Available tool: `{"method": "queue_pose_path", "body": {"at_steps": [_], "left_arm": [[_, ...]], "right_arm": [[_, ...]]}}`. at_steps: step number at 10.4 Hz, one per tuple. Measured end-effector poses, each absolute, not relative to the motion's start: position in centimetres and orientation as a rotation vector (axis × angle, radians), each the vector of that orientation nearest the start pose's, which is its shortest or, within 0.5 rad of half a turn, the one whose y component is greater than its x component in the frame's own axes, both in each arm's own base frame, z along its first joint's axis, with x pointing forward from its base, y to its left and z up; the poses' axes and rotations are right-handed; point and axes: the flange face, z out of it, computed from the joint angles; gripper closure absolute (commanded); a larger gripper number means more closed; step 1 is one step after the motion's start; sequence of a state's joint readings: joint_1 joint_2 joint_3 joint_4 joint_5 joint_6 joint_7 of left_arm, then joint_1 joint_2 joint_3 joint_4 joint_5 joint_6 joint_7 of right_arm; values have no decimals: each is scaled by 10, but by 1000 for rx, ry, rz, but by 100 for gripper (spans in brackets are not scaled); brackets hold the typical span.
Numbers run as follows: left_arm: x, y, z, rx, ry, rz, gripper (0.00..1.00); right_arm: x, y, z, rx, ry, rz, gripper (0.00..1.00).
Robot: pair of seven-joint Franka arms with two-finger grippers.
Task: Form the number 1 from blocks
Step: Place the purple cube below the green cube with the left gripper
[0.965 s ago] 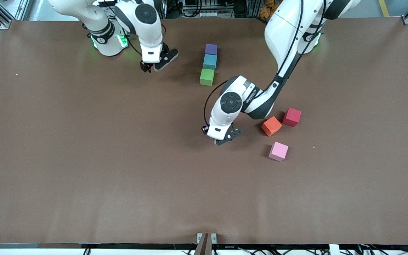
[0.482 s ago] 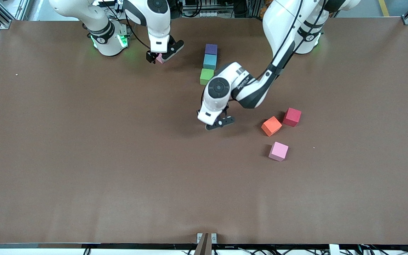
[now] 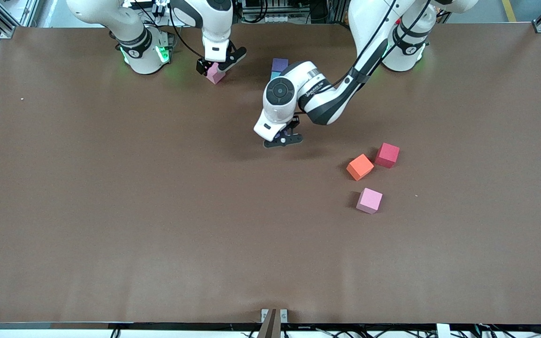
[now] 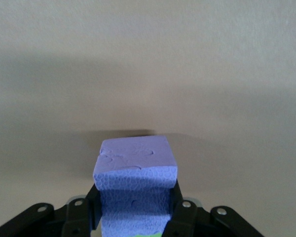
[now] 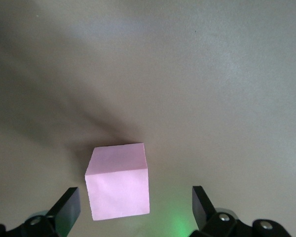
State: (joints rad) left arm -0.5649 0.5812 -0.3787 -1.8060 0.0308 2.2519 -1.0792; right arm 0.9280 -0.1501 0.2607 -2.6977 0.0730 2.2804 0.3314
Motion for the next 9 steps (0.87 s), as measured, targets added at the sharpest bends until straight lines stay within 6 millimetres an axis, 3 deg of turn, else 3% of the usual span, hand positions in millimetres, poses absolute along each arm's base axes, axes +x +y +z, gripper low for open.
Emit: {"method": "queue_pose_path", "body": {"at_steps": [3,9], "left_arm": [[376,-516,226,-3143,-216,335,100],[321,-530,208,-3174,12,275,100]], "right_arm": [[138,346,251,-3063,-1260,361,0],[138,345,249,-3073,-1248,371,0]]}}
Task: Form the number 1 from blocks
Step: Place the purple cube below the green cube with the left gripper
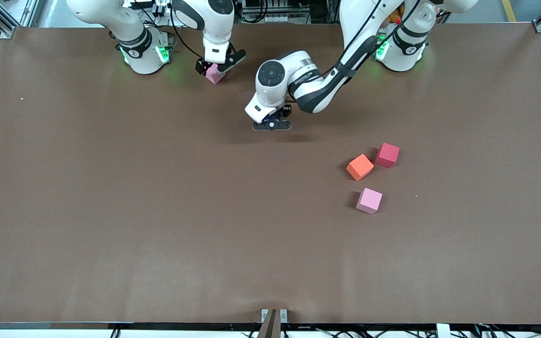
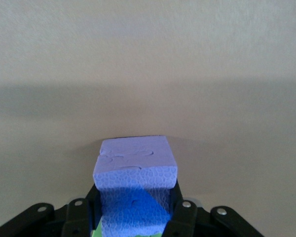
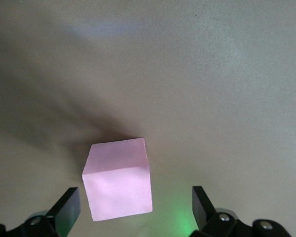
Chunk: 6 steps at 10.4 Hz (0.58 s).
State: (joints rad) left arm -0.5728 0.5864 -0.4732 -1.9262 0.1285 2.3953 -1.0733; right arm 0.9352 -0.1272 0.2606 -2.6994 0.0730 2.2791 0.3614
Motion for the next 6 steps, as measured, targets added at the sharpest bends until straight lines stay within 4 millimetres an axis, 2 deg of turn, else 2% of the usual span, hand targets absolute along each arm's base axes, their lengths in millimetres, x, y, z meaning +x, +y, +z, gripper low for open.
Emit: {"method": "queue_pose_path", "body": {"at_steps": [5,6], "left_arm": [[297,-523,209,-3168,93,244,100],[295,-521,208,-3166,95,243,1]], "right_arm": [[142,343,249,-3087,-1217,380,0],[143,342,249,-3092,-1207,381,0]]}}
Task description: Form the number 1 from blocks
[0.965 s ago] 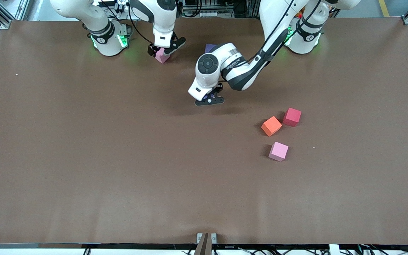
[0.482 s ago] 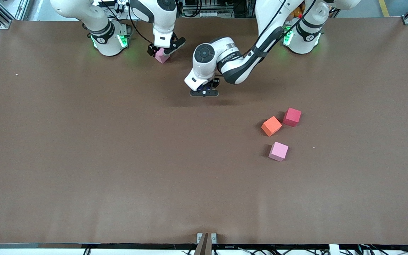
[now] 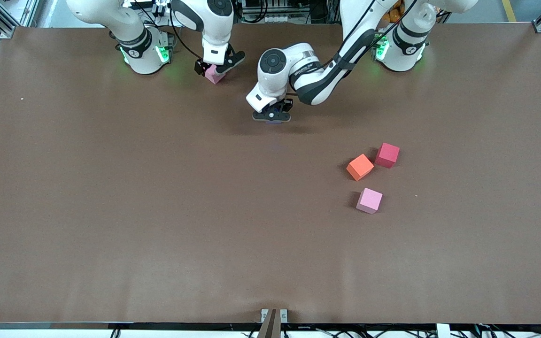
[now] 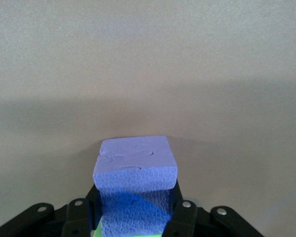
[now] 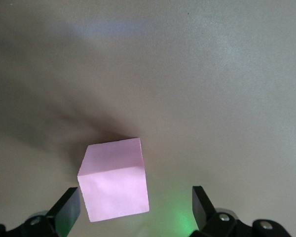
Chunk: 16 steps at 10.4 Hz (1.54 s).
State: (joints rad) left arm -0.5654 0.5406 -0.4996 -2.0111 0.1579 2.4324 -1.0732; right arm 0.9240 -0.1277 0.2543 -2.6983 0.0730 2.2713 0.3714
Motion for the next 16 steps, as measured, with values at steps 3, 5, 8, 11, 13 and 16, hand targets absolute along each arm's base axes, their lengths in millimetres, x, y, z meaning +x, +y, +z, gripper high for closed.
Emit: {"method": "queue_pose_path", "body": {"at_steps": [3,5,8,11,13,16], "left_arm": [[297,-519,209,-3169,84,240,0],[316,-518,220,-3200,22,208,0],[383,-502,282,-3268,-158,65,0],[463,-430,332,-3234,-421,-39,0],[504,-370,341,-3150,-590,-34,0],[538,-292,330,-3032,-738,54,0]], "right_arm": [[160,337,255,-3115,-1131,385,0],[175,331,266,-3131,-1063,370,0],[210,315,283,-3162,-928,304,0],[279,285,315,-3189,-646,187,0],[349,255,361,-3168,-387,45,0],[415,196,410,-3111,-164,-72,0]]}}
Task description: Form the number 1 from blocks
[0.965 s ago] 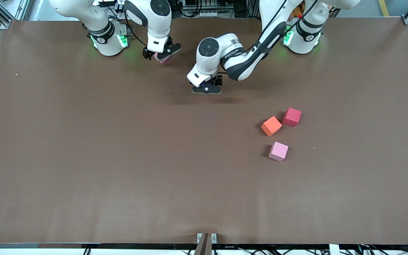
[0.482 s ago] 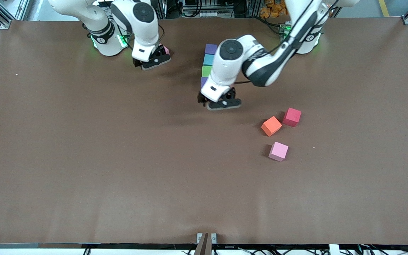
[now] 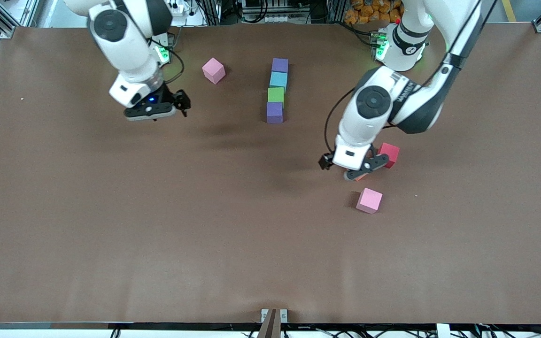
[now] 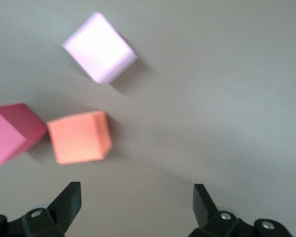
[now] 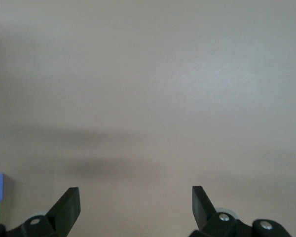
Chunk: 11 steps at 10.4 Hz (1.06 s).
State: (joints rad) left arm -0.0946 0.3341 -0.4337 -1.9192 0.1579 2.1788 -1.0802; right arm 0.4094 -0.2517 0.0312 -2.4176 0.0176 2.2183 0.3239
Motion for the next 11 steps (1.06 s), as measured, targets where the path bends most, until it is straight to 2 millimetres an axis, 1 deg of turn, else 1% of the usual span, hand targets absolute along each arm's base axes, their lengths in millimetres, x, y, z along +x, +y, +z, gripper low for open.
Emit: {"method": "queue_pose_path", "body": {"at_steps": [1,2,3,4,5,7,8,9,11], "left_arm": [[544,-266,317,-2999,-761,88,0],[545,-245,300,-2965,-777,128,0],[541,-230,279,-2933,-784,178,0],[537,-220,261,-2919,-774,212,0],[535,-211,247,-2924,-756,222,0],[534,-202,228,-2940,-729,229,0],[534,-202,226,-2947,-729,224,0],[535,-203,226,-2950,-730,220,0],[536,-202,227,-2952,-732,214,0]], "right_arm": [[425,181,415,-3099,-140,-86,0],[436,166,423,-3087,-99,-107,0],[449,154,435,-3075,-63,-136,0],[462,149,450,-3071,-39,-149,0],[478,147,468,-3074,-19,-144,0],[513,138,503,-3097,21,-138,0],[524,134,511,-3115,31,-147,0],[531,128,513,-3133,41,-156,0],[539,111,516,-3143,88,-173,0]]}}
